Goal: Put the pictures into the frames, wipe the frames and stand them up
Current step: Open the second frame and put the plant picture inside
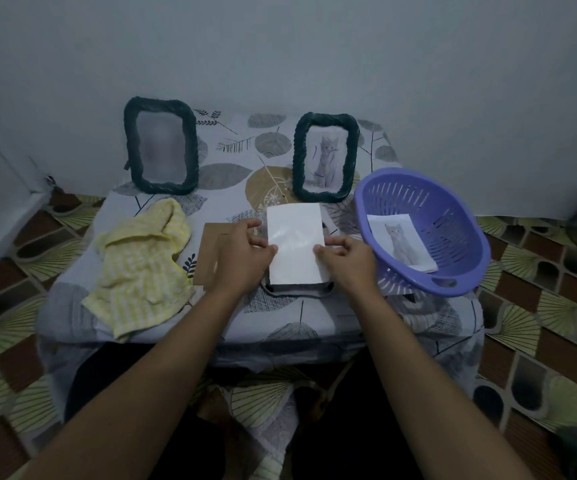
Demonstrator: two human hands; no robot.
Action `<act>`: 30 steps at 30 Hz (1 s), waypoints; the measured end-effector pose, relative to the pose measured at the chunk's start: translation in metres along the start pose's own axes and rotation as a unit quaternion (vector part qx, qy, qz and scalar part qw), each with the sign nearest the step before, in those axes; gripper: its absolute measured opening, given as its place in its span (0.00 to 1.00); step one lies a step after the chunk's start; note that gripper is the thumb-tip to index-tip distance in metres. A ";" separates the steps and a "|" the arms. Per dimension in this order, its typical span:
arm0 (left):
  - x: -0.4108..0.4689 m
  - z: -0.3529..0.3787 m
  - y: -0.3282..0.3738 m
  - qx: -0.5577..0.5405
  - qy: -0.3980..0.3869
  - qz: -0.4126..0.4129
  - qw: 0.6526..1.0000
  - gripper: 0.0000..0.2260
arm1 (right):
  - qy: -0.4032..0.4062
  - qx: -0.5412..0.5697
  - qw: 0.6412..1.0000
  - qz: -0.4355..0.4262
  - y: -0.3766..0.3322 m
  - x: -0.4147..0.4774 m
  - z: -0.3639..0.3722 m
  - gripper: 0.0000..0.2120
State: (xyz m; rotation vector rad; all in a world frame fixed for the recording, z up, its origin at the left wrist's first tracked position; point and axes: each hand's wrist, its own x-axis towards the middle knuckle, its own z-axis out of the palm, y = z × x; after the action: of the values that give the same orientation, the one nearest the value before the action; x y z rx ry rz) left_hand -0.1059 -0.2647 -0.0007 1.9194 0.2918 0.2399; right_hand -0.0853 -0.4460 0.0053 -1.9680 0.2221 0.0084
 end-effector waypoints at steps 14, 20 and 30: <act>0.005 0.019 -0.026 0.164 0.021 0.057 0.985 0.14 | 0.022 -0.228 0.973 -0.035 0.021 0.009 0.010 0.16; 0.013 0.019 -0.029 0.231 0.031 0.051 0.971 0.14 | 0.008 -0.236 0.971 -0.027 0.023 0.010 0.012 0.19; 0.012 0.021 -0.027 0.236 0.017 0.041 0.971 0.11 | 0.005 -0.249 0.968 -0.025 0.022 0.012 0.012 0.18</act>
State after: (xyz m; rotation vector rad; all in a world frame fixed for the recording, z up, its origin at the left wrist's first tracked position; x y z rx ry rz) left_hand -0.0906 -0.2704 -0.0329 2.4037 0.3126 0.2748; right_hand -0.0755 -0.4455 -0.0206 -2.4743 0.1897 0.0232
